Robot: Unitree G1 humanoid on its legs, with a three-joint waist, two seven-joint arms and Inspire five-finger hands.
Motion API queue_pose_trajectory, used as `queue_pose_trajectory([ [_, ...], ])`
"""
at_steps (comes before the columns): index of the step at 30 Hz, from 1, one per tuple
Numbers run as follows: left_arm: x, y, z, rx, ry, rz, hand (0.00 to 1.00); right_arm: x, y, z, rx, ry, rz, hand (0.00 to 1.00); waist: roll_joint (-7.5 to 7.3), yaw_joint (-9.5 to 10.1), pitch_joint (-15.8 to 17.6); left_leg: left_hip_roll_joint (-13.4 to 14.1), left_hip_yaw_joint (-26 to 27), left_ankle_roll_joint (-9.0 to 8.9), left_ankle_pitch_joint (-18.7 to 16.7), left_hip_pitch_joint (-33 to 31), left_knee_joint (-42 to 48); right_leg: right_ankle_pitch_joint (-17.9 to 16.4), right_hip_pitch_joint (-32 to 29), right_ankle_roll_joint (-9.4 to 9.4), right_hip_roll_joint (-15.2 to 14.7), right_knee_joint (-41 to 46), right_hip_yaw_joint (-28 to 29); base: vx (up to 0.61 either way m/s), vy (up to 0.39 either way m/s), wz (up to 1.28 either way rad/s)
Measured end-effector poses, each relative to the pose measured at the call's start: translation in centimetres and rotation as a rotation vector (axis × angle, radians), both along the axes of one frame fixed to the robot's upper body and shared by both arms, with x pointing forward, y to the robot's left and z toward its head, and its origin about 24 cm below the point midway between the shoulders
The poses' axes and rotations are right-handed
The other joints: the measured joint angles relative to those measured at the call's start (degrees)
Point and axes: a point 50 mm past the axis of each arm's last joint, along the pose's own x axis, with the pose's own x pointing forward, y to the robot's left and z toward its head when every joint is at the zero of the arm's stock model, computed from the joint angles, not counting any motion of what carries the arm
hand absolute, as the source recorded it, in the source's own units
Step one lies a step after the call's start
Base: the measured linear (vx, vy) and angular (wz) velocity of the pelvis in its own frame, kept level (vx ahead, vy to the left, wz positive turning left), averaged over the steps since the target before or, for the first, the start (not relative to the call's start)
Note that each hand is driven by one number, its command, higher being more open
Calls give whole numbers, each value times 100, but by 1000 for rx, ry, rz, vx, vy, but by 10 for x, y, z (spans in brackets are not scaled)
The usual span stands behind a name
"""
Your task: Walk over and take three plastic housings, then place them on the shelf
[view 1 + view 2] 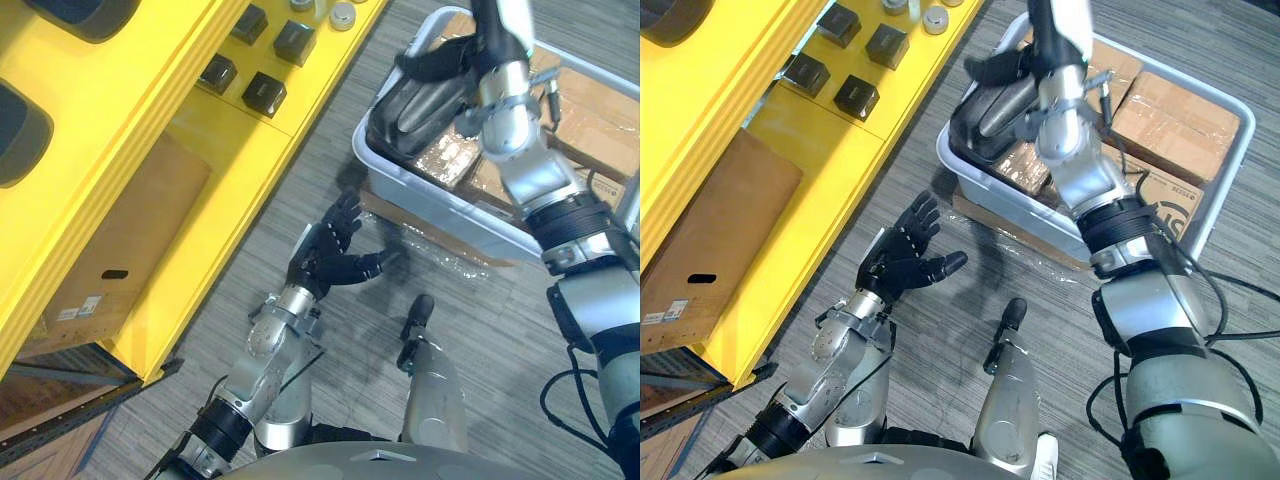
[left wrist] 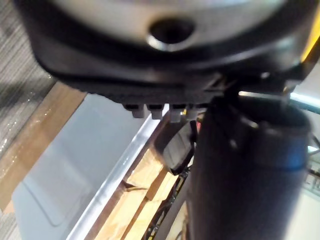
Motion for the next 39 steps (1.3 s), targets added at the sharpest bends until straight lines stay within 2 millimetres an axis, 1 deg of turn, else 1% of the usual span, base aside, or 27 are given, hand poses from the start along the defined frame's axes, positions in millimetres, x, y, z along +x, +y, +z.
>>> queue_pose_trajectory([
  [1, 0, 0, -1, 2, 4, 0, 100, 2, -4, -5, 11, 44, -18, 100, 0, 16, 0, -2, -5, 0, 0, 0, -1, 1, 7, -1, 0, -3, 0, 53, -1, 6],
  [3, 0, 0, -3, 7, 11, 1, 100, 8, -24, -25, 71, 188, -95, 100, 0, 67, 0, -10, -26, 1, -1, 0, 5, 1, 37, -1, -1, -5, -7, 76, 2, 6],
  [4, 0, 0, -2, 7, 10, 3, 100, 9, -29, -30, 87, 222, -110, 100, 0, 73, 0, -12, -28, 2, -1, -1, 3, 2, 37, 0, -2, -4, -8, 68, 2, 3],
  [6, 0, 1, -2, 7, 11, 8, 100, 9, -32, -37, 85, 267, -111, 100, 1, 54, 0, -12, -28, 2, -1, 1, 2, 1, 36, 0, -3, -4, -10, 54, -2, 0],
  [10, 1, 1, -1, 6, 8, 7, 100, 10, -35, -43, 91, 325, -100, 100, 2, 49, -1, -12, -28, 17, -10, 1, 4, -2, 39, 2, -3, -4, -8, 31, -2, 0],
  [16, 2, 2, -4, 15, 26, 7, 100, 10, -45, -59, 171, 450, -117, 100, 6, 59, -3, -28, -28, 56, -30, 1, 3, -28, 42, 21, -24, -6, -19, 0, 0, 0],
  [23, 5, 8, -3, 18, 31, 21, 100, 8, -51, -64, 196, 515, -131, 100, 9, 31, -5, -29, -39, 54, -31, 95, -6, -30, 171, 23, -37, -32, -82, 26, 6, 2],
  [29, 5, 9, 0, 13, 16, 10, 100, 5, -65, -68, 198, 540, -168, 100, -12, 36, -9, -28, -61, 23, -40, 92, 34, -9, 266, 51, -35, -121, -141, 39, 19, 3],
  [34, 4, 9, -1, 12, 17, 6, 100, 4, -71, -68, 221, 524, -196, 100, -44, 36, -2, 11, -61, 2, -80, 72, 125, -8, 279, 50, 5, -121, -142, 42, 12, -3],
  [35, 3, 9, -2, 13, 19, 5, 100, 3, -72, -69, 219, 506, -214, 100, -97, 36, -1, 33, -61, -4, -83, 71, 125, -10, 276, 46, 26, -122, -143, 0, 0, 0],
  [37, 2, 9, -3, 13, 24, 7, 100, 3, -75, -67, 183, 467, -258, 100, -151, 27, 5, 39, -61, -6, -85, 65, 124, -12, 266, 43, 31, -123, -143, 32, 1, -2],
  [39, 1, 10, -4, 16, 29, 7, 100, 1, -82, -62, 157, 422, -310, 100, -165, 27, 4, 36, -61, -6, -88, 56, 128, -13, 261, 44, 29, -125, -142, 16, 2, 0],
])
